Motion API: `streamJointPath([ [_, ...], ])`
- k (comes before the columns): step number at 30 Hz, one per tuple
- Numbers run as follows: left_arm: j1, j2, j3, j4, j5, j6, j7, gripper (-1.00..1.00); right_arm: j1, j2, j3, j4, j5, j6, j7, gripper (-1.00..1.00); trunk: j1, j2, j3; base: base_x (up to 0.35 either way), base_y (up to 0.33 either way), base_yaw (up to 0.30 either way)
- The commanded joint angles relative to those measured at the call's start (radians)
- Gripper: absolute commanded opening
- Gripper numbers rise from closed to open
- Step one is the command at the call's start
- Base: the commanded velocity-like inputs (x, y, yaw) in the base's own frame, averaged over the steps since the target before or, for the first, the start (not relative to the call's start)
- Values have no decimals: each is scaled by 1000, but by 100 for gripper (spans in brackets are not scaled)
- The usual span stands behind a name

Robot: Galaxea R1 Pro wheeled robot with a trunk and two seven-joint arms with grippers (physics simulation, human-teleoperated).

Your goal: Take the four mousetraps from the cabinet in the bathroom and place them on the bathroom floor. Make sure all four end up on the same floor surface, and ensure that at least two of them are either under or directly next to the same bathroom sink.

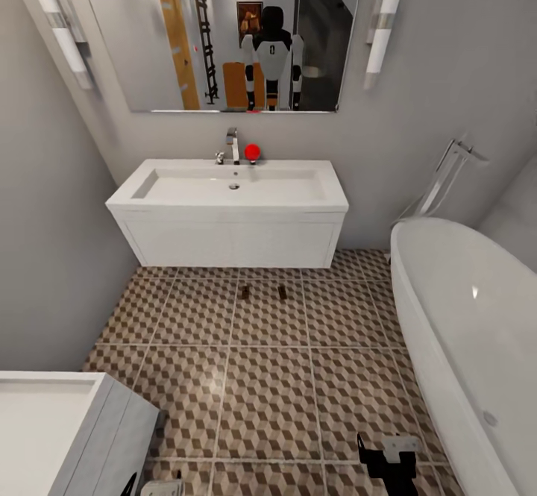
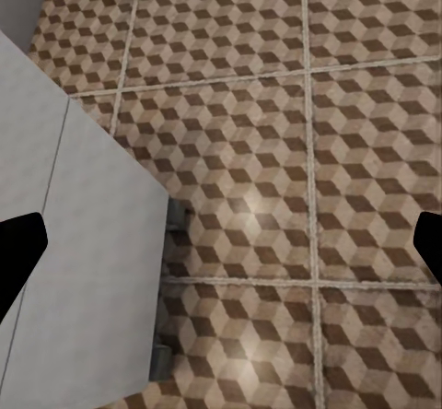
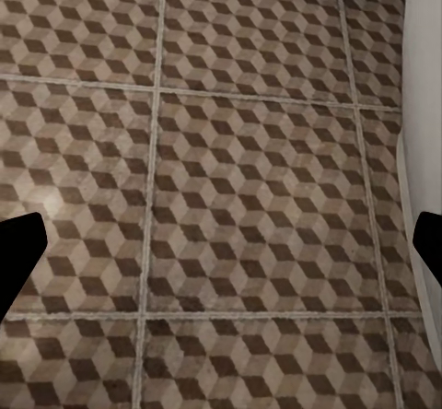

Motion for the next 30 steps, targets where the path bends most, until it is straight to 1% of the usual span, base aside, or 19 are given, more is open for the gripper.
streamJointPath([
  [1,-2,-1,-9,4,10,-6,0,100,0,0,9,0,-3,-1,-6,100,0,-1,0,0,0,0],
  [8,-2,-4,-8,5,11,-5,1,100,0,0,9,0,-3,-1,-7,100,0,-1,12,0,0,0],
  [15,-2,-2,-7,6,12,-1,2,100,0,1,9,0,-3,0,-6,100,0,-1,23,0,0,0],
  [25,-2,-2,-7,5,12,38,1,100,0,2,9,0,-3,0,-6,100,0,-1,39,0,0,0],
  [30,-2,-2,-7,5,12,41,1,100,0,3,9,0,-3,0,-6,100,0,-1,47,0,0,0],
])
